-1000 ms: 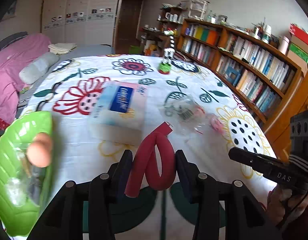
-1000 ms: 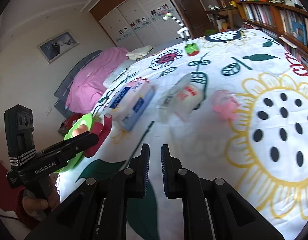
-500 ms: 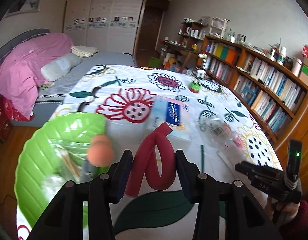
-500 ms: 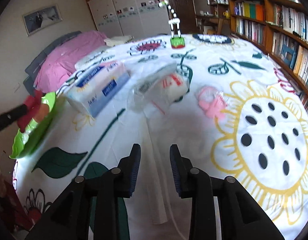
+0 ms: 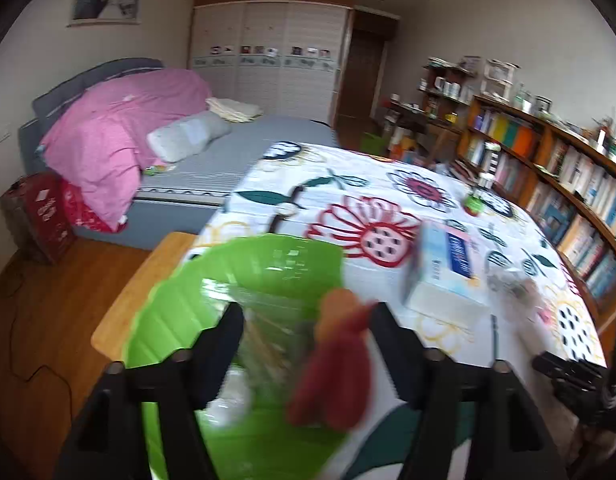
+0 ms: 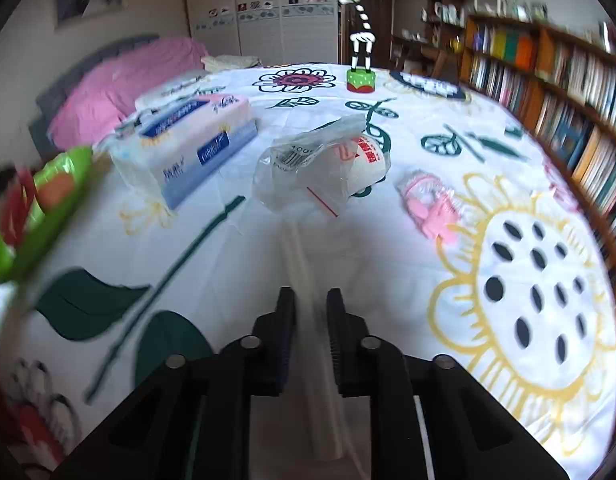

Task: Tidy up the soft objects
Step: 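Carry the pink roller into the green tray with the left tool and release, then lift the white strip with the right tool and carry it toward the green tray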

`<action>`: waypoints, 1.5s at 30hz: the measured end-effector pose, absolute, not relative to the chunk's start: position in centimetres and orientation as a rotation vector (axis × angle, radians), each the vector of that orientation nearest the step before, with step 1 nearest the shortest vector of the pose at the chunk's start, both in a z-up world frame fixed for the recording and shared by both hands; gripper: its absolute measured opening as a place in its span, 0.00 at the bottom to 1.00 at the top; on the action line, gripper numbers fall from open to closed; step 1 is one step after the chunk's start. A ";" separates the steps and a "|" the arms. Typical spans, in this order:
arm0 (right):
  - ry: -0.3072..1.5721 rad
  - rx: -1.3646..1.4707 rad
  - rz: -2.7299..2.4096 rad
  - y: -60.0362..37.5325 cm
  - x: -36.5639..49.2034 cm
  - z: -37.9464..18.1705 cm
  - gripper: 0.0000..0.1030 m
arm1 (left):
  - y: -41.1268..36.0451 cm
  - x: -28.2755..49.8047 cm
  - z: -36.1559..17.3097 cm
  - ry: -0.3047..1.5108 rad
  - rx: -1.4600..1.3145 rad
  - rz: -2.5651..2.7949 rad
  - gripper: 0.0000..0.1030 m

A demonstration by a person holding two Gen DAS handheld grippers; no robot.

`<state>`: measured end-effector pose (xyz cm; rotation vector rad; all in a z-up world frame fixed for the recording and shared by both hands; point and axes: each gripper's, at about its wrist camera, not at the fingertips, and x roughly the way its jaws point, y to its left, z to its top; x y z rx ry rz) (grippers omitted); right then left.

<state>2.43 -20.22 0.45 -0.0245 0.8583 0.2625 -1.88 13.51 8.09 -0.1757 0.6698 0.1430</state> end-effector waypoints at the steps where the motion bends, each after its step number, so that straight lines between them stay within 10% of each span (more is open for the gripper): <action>1: 0.864 0.011 0.270 -20.5 2.5 0.6 0.13 | 14.0 -2.0 8.0 0.666 -0.180 0.161 0.81; 11: 0.887 0.364 0.472 -21.2 2.1 2.8 0.13 | 15.9 -3.0 8.1 0.643 -0.187 0.192 0.97; 31: 0.935 -0.094 0.255 -19.0 1.1 0.3 0.37 | 13.9 -3.2 7.9 0.650 -0.165 0.099 1.00; 45: 0.928 -0.010 0.248 -20.6 1.7 0.3 0.12 | 12.0 -3.3 8.2 0.656 -0.140 0.060 1.00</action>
